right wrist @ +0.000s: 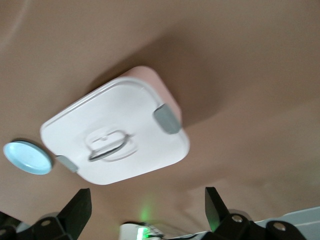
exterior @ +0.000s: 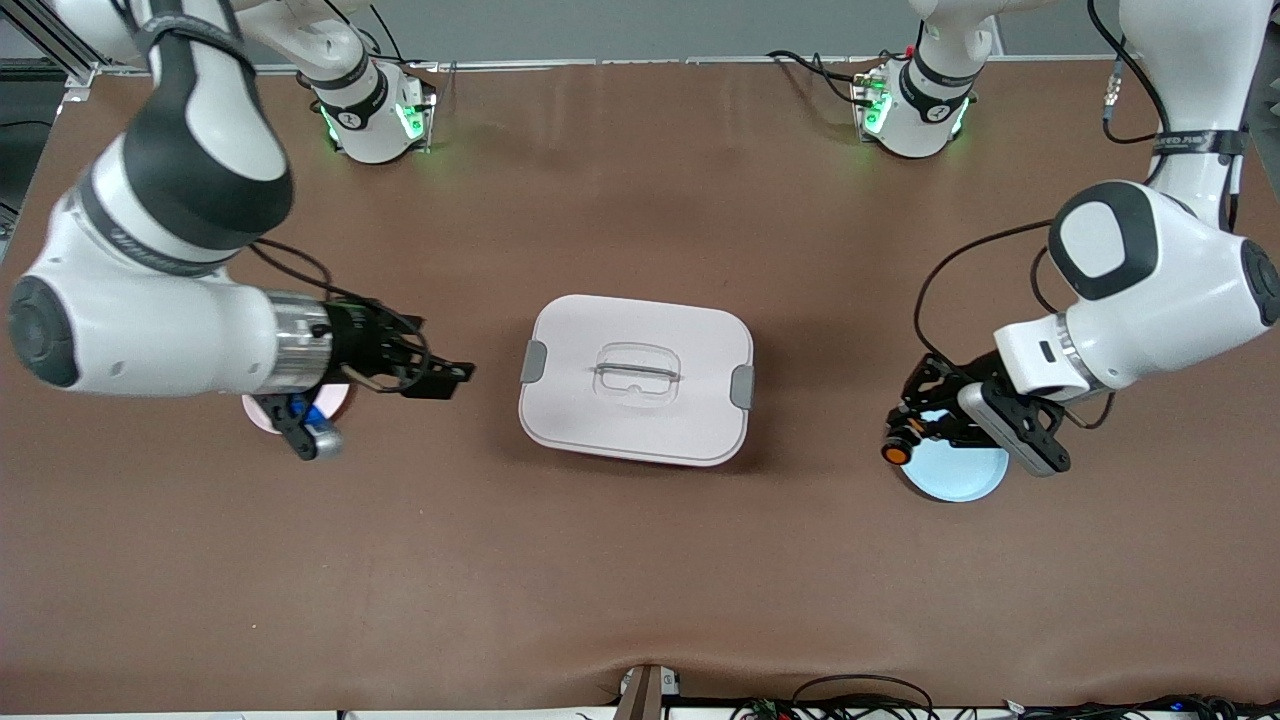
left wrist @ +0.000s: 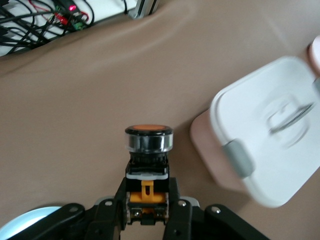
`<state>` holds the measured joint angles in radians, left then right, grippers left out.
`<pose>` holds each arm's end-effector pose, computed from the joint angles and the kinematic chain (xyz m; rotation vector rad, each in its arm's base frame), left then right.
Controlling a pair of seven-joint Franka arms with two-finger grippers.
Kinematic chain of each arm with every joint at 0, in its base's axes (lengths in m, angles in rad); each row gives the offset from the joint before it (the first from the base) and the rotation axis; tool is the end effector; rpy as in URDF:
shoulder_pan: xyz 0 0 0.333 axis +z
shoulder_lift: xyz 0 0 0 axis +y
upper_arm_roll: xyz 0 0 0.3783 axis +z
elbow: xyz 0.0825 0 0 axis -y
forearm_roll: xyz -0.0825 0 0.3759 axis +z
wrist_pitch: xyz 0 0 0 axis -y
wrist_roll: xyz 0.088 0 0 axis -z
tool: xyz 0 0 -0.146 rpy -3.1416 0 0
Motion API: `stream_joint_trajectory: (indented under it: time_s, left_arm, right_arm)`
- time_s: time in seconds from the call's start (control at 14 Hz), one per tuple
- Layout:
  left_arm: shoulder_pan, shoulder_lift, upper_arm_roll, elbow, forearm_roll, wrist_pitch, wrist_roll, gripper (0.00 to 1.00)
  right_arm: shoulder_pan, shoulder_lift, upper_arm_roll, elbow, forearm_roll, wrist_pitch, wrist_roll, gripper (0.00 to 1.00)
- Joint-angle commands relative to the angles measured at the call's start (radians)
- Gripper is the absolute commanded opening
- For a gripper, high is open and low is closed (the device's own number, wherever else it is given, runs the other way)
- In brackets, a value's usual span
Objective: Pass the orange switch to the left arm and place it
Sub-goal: 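Carry the switch with the left gripper while the right gripper withdraws, then lower the switch onto the blue plate and open the left gripper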
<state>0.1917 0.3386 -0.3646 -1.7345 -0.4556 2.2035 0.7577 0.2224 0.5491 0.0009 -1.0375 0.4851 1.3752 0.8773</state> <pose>0.6696 -0.1200 0.4431 2.5330 -0.8607 0.3803 0.6668 0.2279 0.5465 -2.6453 0.8319 0.6103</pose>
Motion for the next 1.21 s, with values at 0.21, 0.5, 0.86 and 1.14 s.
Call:
stream_joint_trajectory:
  time_s: [0.21, 0.5, 0.86, 1.14]
  left_arm:
    - [0.066, 0.094, -0.011, 0.020, 0.199, -0.007, 0.213, 0.00]
    - [0.086, 0.126, -0.010, 0.018, 0.339, -0.002, 0.325, 0.00]
    - [0.078, 0.184, -0.011, 0.016, 0.566, 0.036, 0.359, 0.00]
    - [0.074, 0.215, -0.011, 0.009, 0.660, 0.042, 0.466, 0.00]
  right_arm:
    - [-0.121, -0.061, 0.016, -0.007, -0.198, -0.174, -0.360, 1.00]
    - [-0.175, -0.093, 0.016, -0.012, -0.325, -0.220, -0.595, 1.00]
    - [-0.212, -0.109, 0.016, -0.013, -0.437, -0.242, -0.782, 1.00]
    - [-0.205, -0.107, 0.021, -0.024, -0.522, -0.240, -0.827, 1.00]
